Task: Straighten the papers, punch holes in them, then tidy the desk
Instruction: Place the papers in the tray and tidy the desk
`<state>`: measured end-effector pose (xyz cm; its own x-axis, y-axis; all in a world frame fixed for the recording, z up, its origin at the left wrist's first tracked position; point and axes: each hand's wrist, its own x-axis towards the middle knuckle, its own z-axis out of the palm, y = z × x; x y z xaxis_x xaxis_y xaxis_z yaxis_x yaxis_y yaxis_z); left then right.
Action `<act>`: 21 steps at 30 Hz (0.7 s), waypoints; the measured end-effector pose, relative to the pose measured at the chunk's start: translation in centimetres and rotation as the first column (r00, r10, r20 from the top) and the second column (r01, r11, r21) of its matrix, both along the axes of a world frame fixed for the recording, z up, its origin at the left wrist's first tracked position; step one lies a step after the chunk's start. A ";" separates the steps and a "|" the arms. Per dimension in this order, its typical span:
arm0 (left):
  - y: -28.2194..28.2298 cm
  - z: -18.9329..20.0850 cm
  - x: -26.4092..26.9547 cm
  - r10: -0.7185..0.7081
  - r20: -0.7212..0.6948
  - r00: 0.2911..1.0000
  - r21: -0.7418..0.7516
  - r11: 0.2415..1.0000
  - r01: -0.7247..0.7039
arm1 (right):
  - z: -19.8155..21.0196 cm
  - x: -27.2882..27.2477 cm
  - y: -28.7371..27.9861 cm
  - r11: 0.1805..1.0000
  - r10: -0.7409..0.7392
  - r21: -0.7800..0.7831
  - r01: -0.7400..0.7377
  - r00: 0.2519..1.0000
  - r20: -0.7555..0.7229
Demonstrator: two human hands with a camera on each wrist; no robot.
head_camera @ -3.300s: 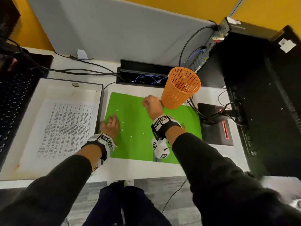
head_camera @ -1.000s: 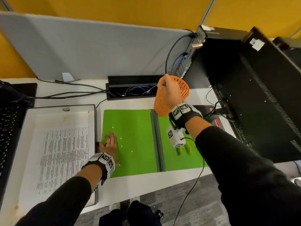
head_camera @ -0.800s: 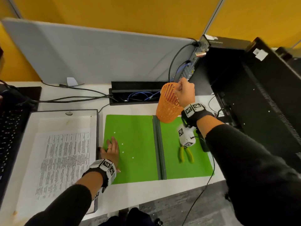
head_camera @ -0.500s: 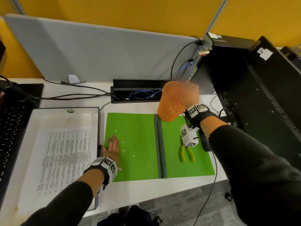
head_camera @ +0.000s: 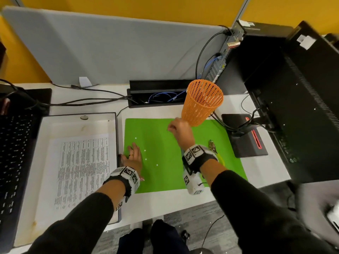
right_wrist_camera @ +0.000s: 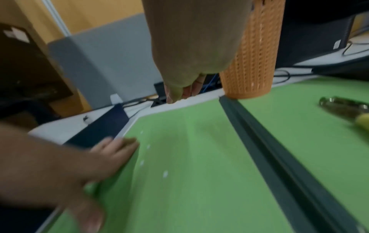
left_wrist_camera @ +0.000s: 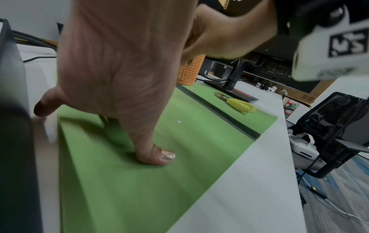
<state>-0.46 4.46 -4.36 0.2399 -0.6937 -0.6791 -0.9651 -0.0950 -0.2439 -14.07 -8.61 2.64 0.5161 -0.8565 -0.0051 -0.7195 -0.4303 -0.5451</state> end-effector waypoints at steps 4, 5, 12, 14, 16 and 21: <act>0.3 0.4 -0.2 -0.016 0.008 1.000 -0.057 0.998 0.016 | -4.3 0.0 5.5 0.988 0.085 0.141 -0.070 0.991 -0.101; 0.4 0.5 -0.3 -0.022 0.013 1.000 -0.074 0.997 0.023 | -4.9 -0.2 6.7 0.984 0.098 0.159 -0.079 0.988 -0.119; 0.9 0.4 -0.1 0.019 -0.047 0.999 -0.126 0.992 -0.025 | -6.7 -1.4 10.7 0.984 0.055 0.174 -0.032 0.990 -0.133; 1.1 0.3 0.2 0.030 -0.083 0.996 -0.125 0.991 -0.040 | -6.9 -1.3 10.9 0.987 0.041 0.158 -0.021 0.992 -0.123; 1.1 0.2 0.4 0.036 -0.108 0.994 -0.122 0.991 -0.049 | -7.1 -1.2 11.1 0.989 0.028 0.146 -0.011 0.993 -0.119; 1.1 0.1 0.4 0.036 -0.118 0.992 -0.122 0.991 -0.050 | -7.3 -0.8 11.3 0.994 -0.013 0.111 0.025 0.994 -0.104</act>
<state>-0.06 5.57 -4.25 0.1967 -0.7656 -0.6126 -0.9804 -0.1597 -0.1152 -14.88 2.68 -4.65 0.4915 -0.8572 -0.1539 -0.7818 -0.3565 -0.5116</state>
